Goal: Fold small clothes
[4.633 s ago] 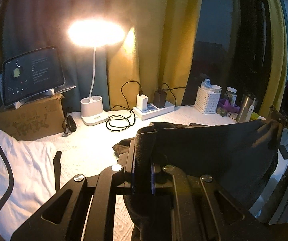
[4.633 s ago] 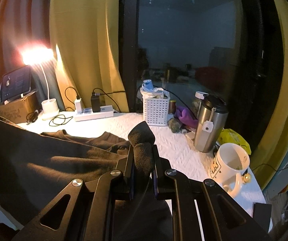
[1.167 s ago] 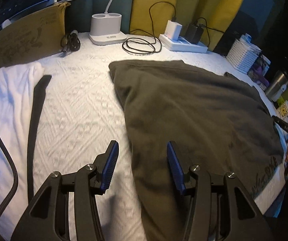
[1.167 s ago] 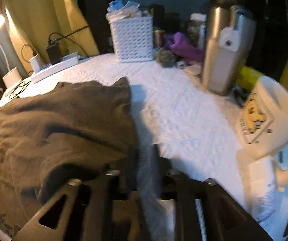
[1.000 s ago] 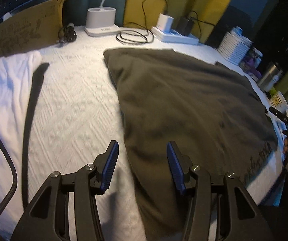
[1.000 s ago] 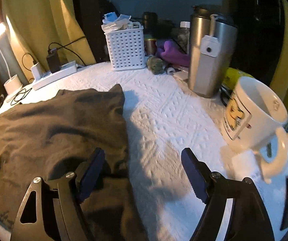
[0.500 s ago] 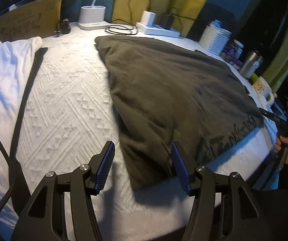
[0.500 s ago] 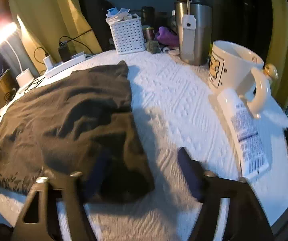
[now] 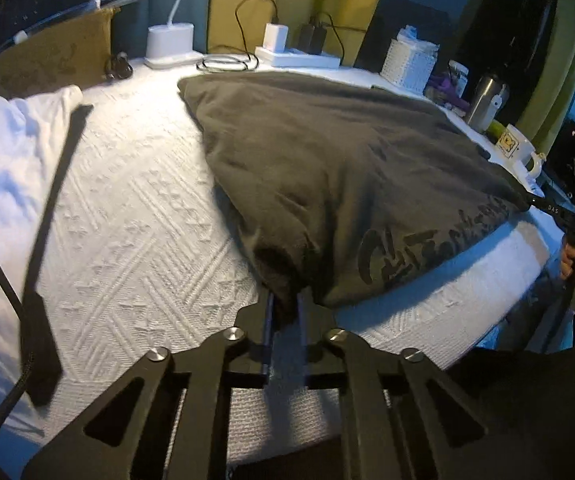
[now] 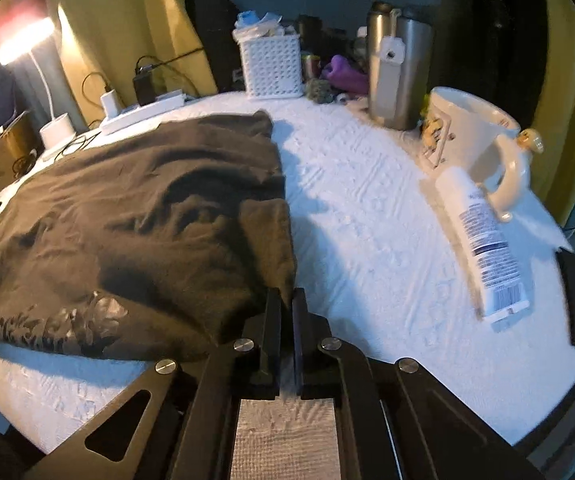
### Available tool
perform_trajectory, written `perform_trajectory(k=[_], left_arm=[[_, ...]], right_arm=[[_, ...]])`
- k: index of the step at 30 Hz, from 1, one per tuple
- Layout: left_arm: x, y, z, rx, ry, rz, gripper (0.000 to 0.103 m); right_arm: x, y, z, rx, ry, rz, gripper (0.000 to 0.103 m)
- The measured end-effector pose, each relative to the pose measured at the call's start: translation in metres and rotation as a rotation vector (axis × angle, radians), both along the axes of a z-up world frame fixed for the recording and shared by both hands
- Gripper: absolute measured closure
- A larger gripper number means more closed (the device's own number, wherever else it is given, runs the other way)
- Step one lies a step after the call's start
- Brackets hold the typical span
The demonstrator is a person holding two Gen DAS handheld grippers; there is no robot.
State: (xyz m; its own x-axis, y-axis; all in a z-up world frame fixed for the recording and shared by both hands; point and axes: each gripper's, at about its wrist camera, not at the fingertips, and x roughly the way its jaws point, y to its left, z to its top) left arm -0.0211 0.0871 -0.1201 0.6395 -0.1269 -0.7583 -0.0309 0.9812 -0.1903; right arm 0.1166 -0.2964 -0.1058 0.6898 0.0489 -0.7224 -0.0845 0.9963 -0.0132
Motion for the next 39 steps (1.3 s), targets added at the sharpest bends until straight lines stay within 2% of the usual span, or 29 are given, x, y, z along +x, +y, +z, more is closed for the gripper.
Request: perform_trajectory(k=[3,6,11,16,18,22,23,26,28,30,32,35,39], left_arm=[[-0.005,0.006,0.015,-0.008,-0.033,0.018,0.097],[-0.007,0.007,0.018,0.019,-0.024,0.022,0.097],[-0.013,0.010,-0.007,0.037,0.063,0.029,0.097],[-0.019,0.010,-0.008,0.038,0.076,0.018,0.097],[-0.020,0.012,-0.009,0.035,0.082,0.023,0.092],[-0.023,0.021,-0.006,0.002,0.096,0.038,0.089],[-0.024,0.022,-0.004,0.008,0.100,0.043,0.081],[-0.027,0.032,0.006,0.031,0.088,0.077,0.079],[-0.029,0.040,0.013,0.048,0.076,0.109,0.078],[-0.027,0.047,0.019,0.058,0.066,0.138,0.078],[-0.020,0.050,0.024,0.059,0.053,0.154,0.074],[-0.003,0.045,0.031,0.059,0.024,0.152,0.055],[0.026,0.030,0.037,0.053,-0.008,0.114,0.053]], right_arm=[[-0.004,-0.006,0.013,-0.013,-0.028,-0.011,0.100],[-0.009,-0.005,0.019,-0.035,-0.035,-0.002,0.100],[-0.015,-0.011,-0.006,-0.037,0.029,-0.017,0.100],[-0.025,-0.014,-0.014,-0.015,0.031,-0.030,0.100],[-0.024,-0.014,-0.013,-0.018,0.031,-0.036,0.100],[-0.025,-0.017,-0.013,-0.017,0.037,-0.053,0.099],[-0.025,-0.016,-0.013,-0.024,0.040,-0.054,0.098],[-0.023,-0.017,-0.012,-0.052,0.051,-0.072,0.085],[-0.022,-0.021,-0.010,-0.069,0.059,-0.098,0.065],[-0.023,-0.026,-0.006,-0.072,0.058,-0.117,0.055],[-0.022,-0.029,-0.001,-0.061,0.053,-0.118,0.054],[-0.018,-0.027,0.006,-0.062,0.037,-0.106,0.054],[-0.008,-0.021,0.012,-0.048,0.026,-0.089,0.054]])
